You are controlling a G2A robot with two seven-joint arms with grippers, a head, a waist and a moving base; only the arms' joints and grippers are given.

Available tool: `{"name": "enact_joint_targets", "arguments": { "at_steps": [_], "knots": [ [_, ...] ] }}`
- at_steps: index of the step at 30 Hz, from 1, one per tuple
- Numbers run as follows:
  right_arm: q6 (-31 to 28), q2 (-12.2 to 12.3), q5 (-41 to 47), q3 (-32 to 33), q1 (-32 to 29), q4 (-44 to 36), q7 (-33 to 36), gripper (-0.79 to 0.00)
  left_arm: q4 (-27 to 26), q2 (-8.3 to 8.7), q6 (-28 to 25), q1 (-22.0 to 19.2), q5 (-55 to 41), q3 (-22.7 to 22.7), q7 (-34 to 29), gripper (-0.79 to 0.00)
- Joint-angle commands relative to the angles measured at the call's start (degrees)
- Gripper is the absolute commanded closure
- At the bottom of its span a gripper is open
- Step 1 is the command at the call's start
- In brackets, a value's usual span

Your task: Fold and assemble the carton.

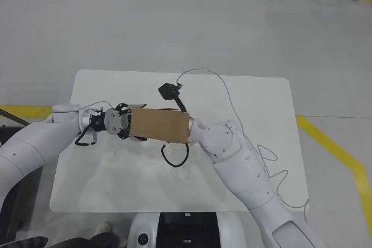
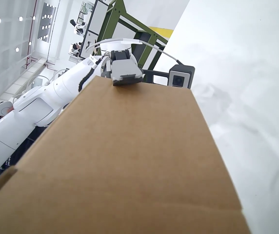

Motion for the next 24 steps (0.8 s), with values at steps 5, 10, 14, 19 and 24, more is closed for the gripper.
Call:
{"name": "enact_joint_targets", "arguments": {
  "at_steps": [5,10,14,19,24],
  "knots": [
    [-0.04,0.11,0.48,-0.69,0.79,0.79,-0.21,0.000,0.03,-0.25,-0.05,-0.01,0.17,0.00,-0.05,-0.332],
    [1.27,0.63,-0.80,0.00,0.44,-0.40,-0.29,0.000,1.53,-0.19,-0.42,0.05,-0.32,0.00,-0.41,-0.329],
    [2.47,1.22,-2.04,1.00,-0.68,-2.55,-0.16,0.000,2.53,-0.01,-0.67,0.08,-0.83,0.00,-0.67,-0.326],
    [3.59,2.10,-3.25,2.64,-2.56,-5.88,0.18,0.000,3.63,0.23,-0.55,-0.04,-1.15,0.00,-0.54,-0.320],
    [5.56,2.92,-5.93,4.08,-4.38,-9.17,-0.46,0.000,4.90,0.19,-0.47,0.00,-1.18,0.00,-0.46,-0.323]
  ]
}}
